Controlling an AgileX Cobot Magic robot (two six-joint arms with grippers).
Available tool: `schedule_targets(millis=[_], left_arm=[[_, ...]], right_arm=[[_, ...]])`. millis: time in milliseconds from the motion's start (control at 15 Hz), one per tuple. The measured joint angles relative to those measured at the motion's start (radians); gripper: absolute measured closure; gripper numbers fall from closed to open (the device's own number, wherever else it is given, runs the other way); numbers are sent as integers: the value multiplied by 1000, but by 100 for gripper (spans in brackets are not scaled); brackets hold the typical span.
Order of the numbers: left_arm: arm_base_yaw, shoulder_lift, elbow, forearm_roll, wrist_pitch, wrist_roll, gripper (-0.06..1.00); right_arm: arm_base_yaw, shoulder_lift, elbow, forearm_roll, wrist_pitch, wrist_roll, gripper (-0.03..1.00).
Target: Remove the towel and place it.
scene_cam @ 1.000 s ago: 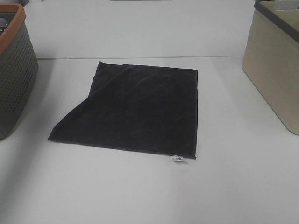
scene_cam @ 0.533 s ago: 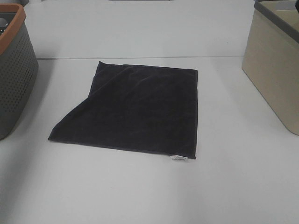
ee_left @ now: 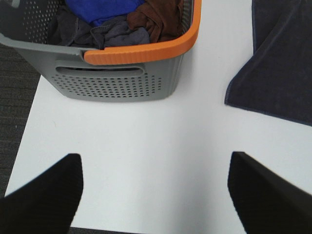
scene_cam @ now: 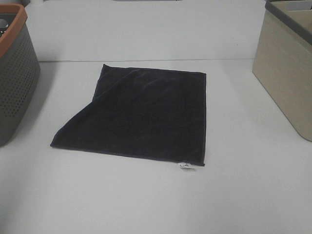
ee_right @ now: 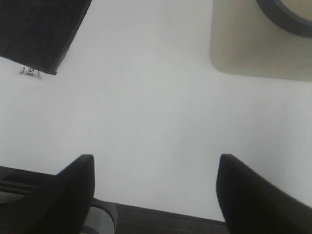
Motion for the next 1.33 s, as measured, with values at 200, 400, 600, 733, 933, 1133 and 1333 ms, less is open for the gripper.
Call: schedule_targets(millis=[200, 400, 600, 733, 933, 1133, 1333], left_arm=[[0, -255, 159, 0, 7, 18, 18], [0, -427, 237, 0, 8, 18, 18], [0, -586, 298, -5, 8, 18, 18], [0, -629, 340, -17, 18, 31, 18], [0, -632, 371, -58, -56, 44, 18], [-21, -632, 387, -85, -84, 44, 18], [-95, -632, 387, -77, -93, 59, 18]], right_arm=[[0, -236, 191, 1, -45, 1, 27], [0, -408, 296, 15, -58, 0, 27], [0, -587, 399, 63, -63, -27, 27], [0, -683, 420, 109, -87, -42, 27], [0, -804, 424, 125, -94, -59, 27], [0, -863, 424, 125, -94, -60, 27], [0, -897, 424, 125, -94, -60, 27]])
